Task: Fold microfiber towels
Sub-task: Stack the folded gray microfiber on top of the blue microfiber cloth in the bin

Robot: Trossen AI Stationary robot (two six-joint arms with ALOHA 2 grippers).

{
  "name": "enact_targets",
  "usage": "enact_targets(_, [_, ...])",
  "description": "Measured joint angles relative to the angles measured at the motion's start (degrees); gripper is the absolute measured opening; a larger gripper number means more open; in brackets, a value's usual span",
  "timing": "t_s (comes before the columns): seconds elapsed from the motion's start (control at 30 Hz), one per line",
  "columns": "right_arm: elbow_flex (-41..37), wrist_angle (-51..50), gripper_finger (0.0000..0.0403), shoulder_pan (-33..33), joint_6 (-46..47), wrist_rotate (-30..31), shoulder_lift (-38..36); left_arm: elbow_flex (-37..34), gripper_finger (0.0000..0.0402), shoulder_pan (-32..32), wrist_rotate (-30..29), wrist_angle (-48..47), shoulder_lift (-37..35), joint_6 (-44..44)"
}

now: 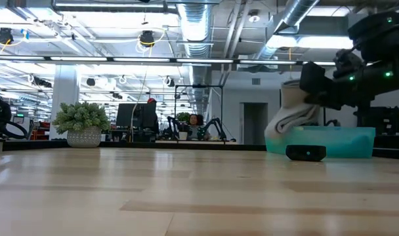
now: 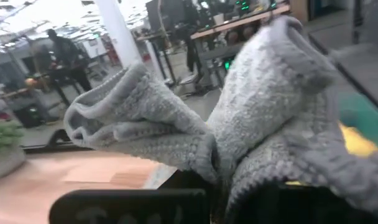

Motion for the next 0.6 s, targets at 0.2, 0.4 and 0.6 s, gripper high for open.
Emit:
enact_targets(0.2, [0.0,-3.96,0.0024,0.33,-0.04,2.43,0.0,0.0,0.019,-0.01,1.91,-2.36,0.0,-1.74])
enact_targets(0.4, [0.0,-6.23,0.0024,0.31,-0.14,6.19,0.0,0.0,0.019,-0.01,1.94,-4.19,0.0,-3.33])
enact_targets(0.6, [0.63,-4.49,0.0024,1.08,-0.49,3.86,-2.57,1.61,0.019,-0.02,2.25,-3.26,-1.11,-1.44])
